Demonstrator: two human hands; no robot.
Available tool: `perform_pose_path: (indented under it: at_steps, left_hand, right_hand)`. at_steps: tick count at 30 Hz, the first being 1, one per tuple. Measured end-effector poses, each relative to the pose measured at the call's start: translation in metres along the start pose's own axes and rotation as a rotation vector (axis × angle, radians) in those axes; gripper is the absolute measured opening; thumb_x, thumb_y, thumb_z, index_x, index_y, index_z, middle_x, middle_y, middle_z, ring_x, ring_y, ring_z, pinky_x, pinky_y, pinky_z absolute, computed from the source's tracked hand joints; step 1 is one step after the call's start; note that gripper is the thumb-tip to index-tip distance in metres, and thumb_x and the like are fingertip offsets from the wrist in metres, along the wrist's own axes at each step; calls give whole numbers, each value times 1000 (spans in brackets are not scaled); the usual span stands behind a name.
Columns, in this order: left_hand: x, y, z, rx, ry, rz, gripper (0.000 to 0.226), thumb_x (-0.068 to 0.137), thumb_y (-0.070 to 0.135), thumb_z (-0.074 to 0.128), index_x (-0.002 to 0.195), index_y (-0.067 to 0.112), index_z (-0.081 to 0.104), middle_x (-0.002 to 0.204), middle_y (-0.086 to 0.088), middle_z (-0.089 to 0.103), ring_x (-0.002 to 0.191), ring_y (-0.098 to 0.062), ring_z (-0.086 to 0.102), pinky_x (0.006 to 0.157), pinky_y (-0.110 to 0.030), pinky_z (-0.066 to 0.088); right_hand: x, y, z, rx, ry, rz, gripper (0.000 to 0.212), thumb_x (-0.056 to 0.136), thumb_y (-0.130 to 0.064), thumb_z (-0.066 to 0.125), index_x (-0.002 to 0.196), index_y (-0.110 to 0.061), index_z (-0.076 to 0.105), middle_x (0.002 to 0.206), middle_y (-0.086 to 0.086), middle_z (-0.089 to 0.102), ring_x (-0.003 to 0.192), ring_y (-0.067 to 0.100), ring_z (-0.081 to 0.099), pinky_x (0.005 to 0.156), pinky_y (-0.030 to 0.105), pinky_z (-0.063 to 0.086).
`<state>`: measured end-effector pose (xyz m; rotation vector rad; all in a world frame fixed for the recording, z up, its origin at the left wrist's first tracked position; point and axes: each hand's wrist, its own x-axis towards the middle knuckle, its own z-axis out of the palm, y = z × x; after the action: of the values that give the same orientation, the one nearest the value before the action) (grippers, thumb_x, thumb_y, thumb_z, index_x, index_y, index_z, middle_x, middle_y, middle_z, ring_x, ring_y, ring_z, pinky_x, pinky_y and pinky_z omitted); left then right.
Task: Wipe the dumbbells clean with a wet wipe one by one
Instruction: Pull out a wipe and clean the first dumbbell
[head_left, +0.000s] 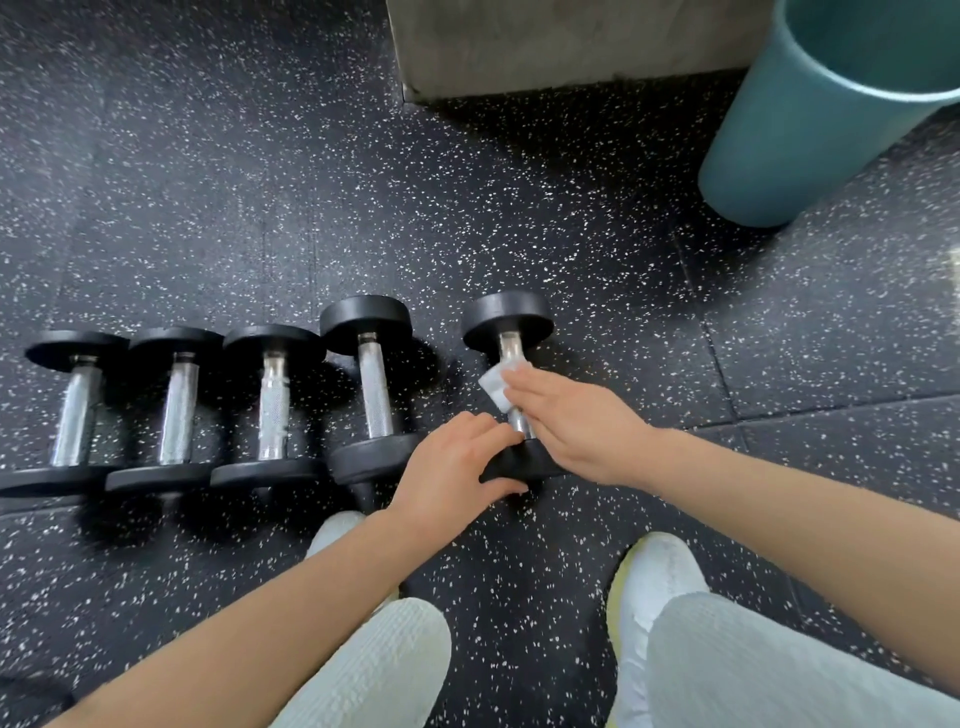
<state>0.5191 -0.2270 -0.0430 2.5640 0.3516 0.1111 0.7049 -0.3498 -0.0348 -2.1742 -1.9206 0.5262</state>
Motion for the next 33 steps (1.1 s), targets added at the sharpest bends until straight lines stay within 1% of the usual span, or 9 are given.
perform_pose_path:
  at_steps: [4,10,13,16,21,24,27,29,33]
  left_hand:
    - [0,1,0,-28,-3,-10,47,77,43,88,116,25,69,97,12,61,89,-12,50,72,-25,40]
    - [-1,-2,-1,-77,-40,-30,47,80,45,86,119,25,68,104,12,60,94,-9,47,76,-29,48]
    - [-1,-3,-1,-92,-54,-41,49,80,45,86,122,28,67,109,15,60,98,-10,50,81,-34,52]
    - [-2,-3,-2,-105,-38,-38,49,79,44,86,122,30,66,114,19,59,103,-8,50,84,-34,53]
    - [0,-2,-2,-113,-34,-33,51,79,46,86,123,28,67,117,16,57,109,-10,51,83,-38,55]
    - [1,-3,-2,-132,-52,-32,52,79,47,86,124,28,67,118,14,56,111,-11,52,86,-39,55]
    - [0,-7,-3,-165,-75,-42,53,80,47,86,127,29,68,118,15,57,111,-10,52,92,-37,52]
    - [-1,-8,-4,-188,-78,-55,53,81,47,86,128,32,67,118,18,56,110,-9,51,93,-36,51]
    - [-1,-6,-4,-184,-68,-56,53,81,47,86,128,34,67,117,21,55,110,-8,52,92,-33,50]
  right_hand:
    - [1,-2,-7,96,-18,64,44,109,-39,29,136,-17,55,160,-9,35,145,10,37,109,41,45]
    - [34,5,-7,111,-38,216,64,105,-51,17,151,-15,44,167,-3,25,153,12,22,119,43,34]
    - [12,-4,-4,82,-51,101,63,106,-46,14,141,-8,51,159,7,36,149,22,29,115,47,39]
    - [-9,-4,-3,-77,-36,-74,40,111,-31,25,119,-13,60,140,3,52,145,10,30,107,35,45]
    - [19,7,-20,113,-74,109,48,112,-35,23,147,-18,50,165,-8,29,152,0,15,121,24,22]
    - [29,9,-18,112,-74,142,49,111,-37,23,147,-16,50,166,-5,29,153,6,18,120,35,29]
    - [4,0,-12,-12,-14,5,38,110,-25,31,127,-10,62,149,5,51,143,7,27,107,34,41]
    - [-17,-6,-13,24,-55,16,40,111,-29,28,132,-16,60,156,-4,44,142,4,33,108,32,41]
    - [-17,0,-17,109,-167,84,49,111,-38,23,152,-25,46,165,-16,26,150,-1,21,123,23,19]
